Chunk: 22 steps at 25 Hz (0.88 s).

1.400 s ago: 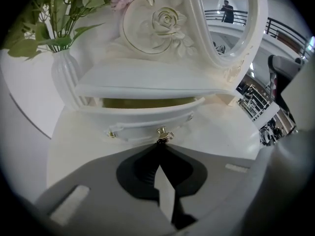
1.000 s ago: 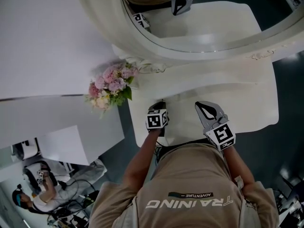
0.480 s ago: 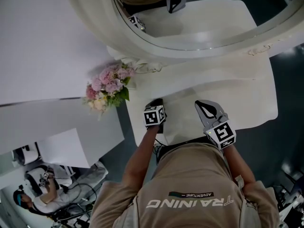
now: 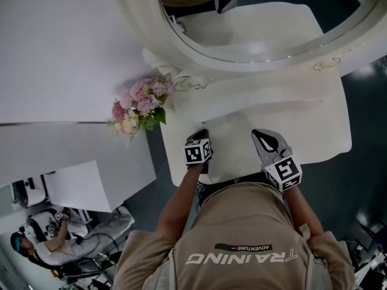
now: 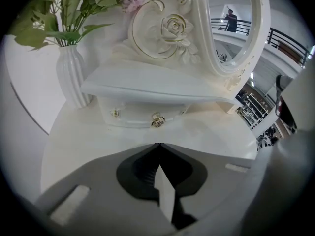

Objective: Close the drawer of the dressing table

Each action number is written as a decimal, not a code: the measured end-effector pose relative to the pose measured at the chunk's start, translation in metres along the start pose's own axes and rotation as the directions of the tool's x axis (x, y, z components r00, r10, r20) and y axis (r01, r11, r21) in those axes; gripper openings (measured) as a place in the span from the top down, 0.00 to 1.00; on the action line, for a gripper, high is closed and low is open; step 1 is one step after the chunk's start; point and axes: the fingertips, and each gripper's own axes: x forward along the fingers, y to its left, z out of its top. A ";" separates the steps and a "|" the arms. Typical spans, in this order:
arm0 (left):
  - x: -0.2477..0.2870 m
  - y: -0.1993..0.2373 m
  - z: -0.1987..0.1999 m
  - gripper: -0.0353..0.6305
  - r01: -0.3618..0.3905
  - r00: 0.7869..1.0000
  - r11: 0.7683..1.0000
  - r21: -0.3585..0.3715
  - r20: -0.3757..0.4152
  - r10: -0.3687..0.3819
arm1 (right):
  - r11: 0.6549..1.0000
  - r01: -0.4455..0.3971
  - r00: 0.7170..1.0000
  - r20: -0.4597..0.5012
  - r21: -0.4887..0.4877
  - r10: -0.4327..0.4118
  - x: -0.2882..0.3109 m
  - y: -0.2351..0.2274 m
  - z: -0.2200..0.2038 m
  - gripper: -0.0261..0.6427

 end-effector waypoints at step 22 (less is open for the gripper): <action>-0.162 -0.045 0.054 0.92 0.040 0.930 0.986 0.161 0.354 -0.096 | 0.988 -0.116 0.992 0.040 -0.102 0.120 -0.002 0.059 0.024 0.96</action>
